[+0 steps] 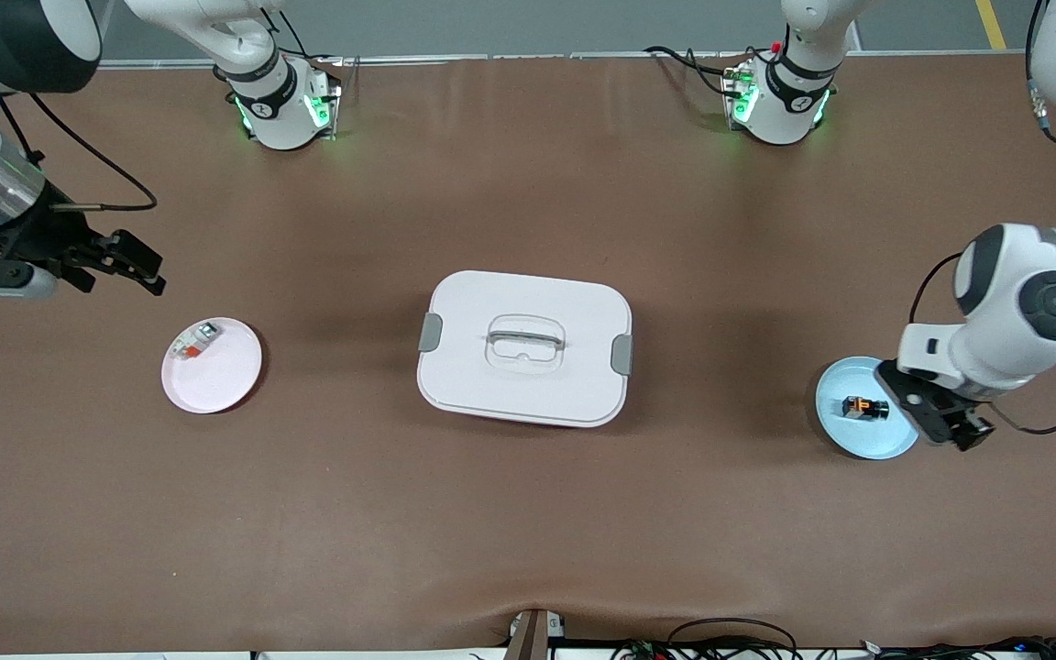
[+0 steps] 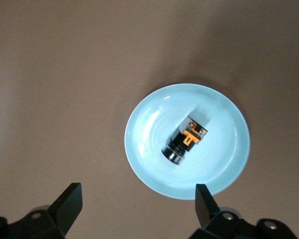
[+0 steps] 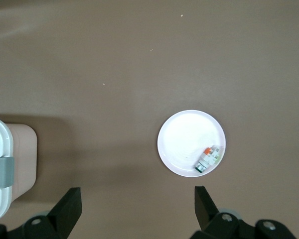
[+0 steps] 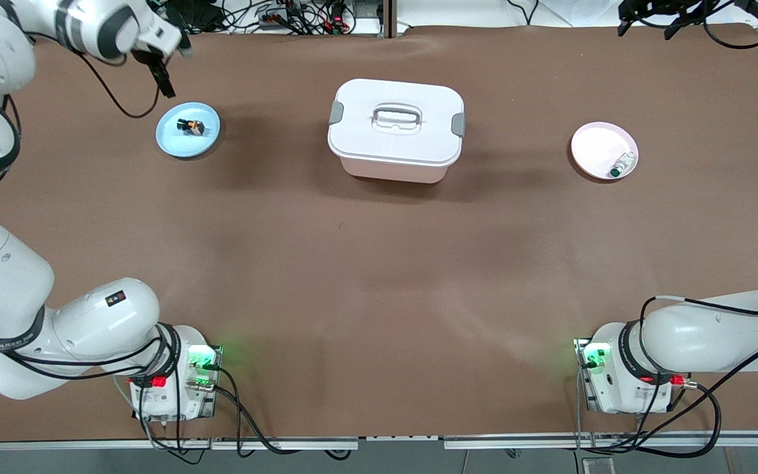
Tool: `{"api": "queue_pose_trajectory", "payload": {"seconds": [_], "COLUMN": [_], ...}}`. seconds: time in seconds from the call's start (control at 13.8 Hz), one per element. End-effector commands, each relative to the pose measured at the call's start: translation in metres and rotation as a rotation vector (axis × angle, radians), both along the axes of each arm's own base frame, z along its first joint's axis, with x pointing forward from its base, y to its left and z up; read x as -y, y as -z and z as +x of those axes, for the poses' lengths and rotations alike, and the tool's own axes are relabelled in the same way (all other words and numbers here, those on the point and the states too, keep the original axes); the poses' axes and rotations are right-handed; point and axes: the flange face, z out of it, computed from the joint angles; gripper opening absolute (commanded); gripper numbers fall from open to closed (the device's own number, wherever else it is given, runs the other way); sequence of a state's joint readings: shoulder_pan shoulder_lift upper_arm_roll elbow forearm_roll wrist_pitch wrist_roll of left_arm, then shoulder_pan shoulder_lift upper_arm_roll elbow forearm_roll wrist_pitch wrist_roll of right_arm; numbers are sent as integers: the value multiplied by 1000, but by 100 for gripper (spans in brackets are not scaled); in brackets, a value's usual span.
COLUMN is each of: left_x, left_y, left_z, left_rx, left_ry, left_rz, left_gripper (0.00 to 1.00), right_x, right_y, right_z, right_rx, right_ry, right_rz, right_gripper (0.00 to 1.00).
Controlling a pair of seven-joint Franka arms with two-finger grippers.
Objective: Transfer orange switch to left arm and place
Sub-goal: 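Open the left gripper and raise it away from the blue plate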
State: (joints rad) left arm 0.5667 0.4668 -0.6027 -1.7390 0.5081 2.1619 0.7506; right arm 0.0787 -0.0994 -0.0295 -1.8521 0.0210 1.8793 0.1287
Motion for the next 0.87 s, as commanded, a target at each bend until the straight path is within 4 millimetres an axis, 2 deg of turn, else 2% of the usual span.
{"api": "queue_pose_trajectory", "payload": {"seconds": [0.0,0.22,0.43,0.58,0.79], "left_x": [-9,-23,-13,-3,-5], "left_y": [-43,-90,-130,-149,-178], "left_z": [0,-5,-15,-18,-19], "left_rx": [3,77,134,159,208], "left_ry": [-278,-621,-943,-1037,-1021], "left_rz": [-59,-105,-136,-165,-172], "left_gripper": [100,100,100,100,100], "right_x": [2,-1,-1,-1,0], "right_y": [-11,-22,-39,-46,-48], "right_z": [-9,-11,-11,-10,-10], "right_rx": [11,3,0,11,15], "right_ry": [-3,5,10,10,11], "right_rz": [-39,-44,-43,-42,-41], "right_gripper": [100,100,100,100,100]}}
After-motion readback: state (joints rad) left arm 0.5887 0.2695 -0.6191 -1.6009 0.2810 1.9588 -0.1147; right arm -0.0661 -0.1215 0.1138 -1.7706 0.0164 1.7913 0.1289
